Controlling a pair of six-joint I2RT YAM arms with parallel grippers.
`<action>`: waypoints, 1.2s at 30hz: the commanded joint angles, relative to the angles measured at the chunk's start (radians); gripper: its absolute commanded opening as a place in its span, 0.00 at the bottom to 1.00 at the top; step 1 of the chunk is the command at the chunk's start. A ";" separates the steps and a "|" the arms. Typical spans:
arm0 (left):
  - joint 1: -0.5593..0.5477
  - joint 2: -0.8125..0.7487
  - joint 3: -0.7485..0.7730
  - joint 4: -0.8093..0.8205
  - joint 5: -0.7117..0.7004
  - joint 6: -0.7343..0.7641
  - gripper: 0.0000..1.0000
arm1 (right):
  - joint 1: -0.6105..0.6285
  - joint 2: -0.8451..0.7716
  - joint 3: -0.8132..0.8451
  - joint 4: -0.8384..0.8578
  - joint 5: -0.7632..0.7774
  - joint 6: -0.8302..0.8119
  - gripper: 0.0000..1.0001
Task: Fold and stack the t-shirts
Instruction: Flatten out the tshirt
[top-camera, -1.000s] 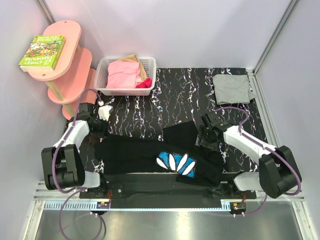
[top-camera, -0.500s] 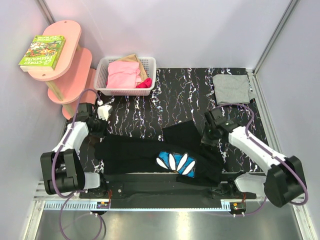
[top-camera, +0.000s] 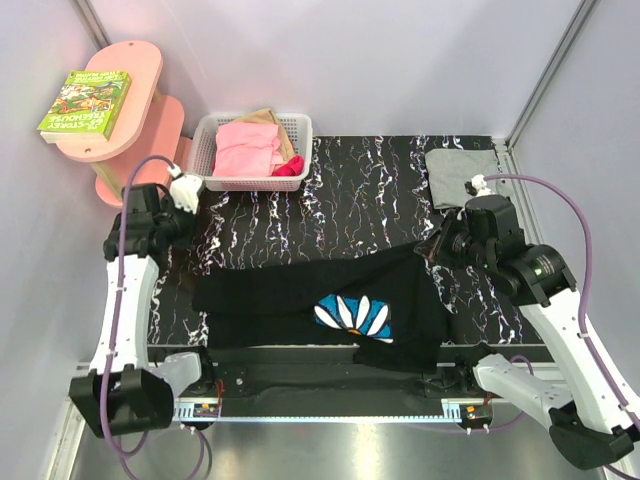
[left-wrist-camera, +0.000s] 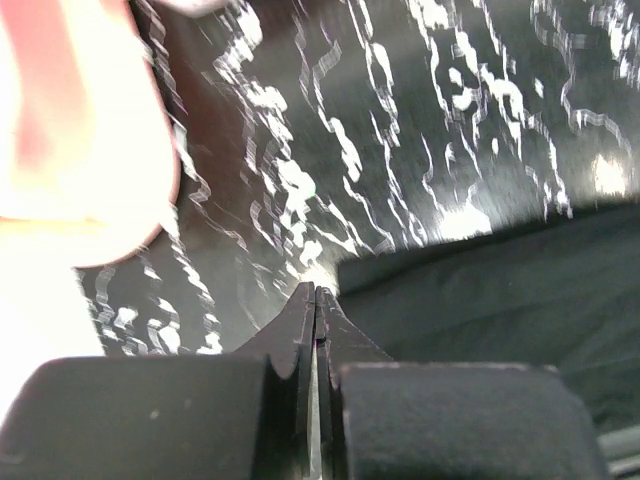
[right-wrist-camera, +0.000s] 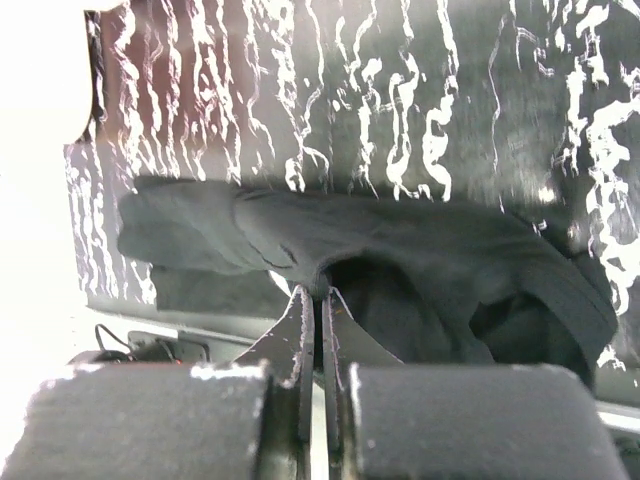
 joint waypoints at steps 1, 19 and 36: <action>-0.006 0.092 -0.131 0.023 -0.022 -0.010 0.05 | 0.007 -0.025 -0.043 -0.057 -0.036 0.009 0.00; -0.024 0.293 -0.236 0.126 -0.090 0.033 0.56 | 0.007 -0.120 -0.184 -0.129 -0.083 0.060 0.00; -0.024 0.333 -0.297 0.161 -0.104 0.012 0.16 | 0.007 -0.102 -0.196 -0.115 -0.076 0.041 0.00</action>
